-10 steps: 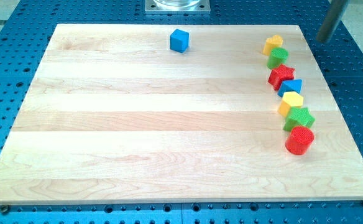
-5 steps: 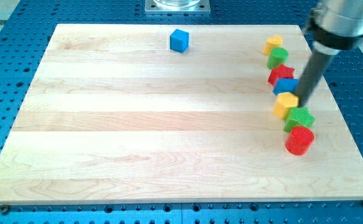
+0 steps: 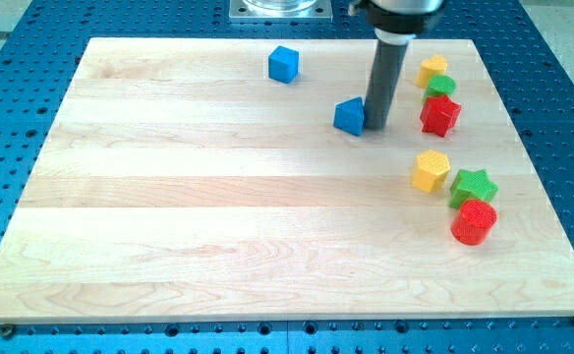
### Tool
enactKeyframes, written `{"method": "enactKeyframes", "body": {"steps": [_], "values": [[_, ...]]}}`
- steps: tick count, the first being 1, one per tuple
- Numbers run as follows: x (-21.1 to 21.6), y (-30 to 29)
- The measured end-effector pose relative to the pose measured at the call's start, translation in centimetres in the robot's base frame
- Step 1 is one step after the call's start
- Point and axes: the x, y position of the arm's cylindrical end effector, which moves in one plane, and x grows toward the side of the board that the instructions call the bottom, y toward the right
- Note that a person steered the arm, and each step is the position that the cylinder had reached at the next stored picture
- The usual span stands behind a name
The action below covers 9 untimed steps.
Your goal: Push the blue triangle into the blue cube
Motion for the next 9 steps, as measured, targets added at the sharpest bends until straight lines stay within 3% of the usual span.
{"method": "enactKeyframes", "body": {"steps": [1,2,3,6,7,9], "values": [[-0.5,-4.4],[4.3,-2.4],[6.4,-5.3],[-4.3,-8.8],[-4.9,-7.7],[-11.1,4.0]]}}
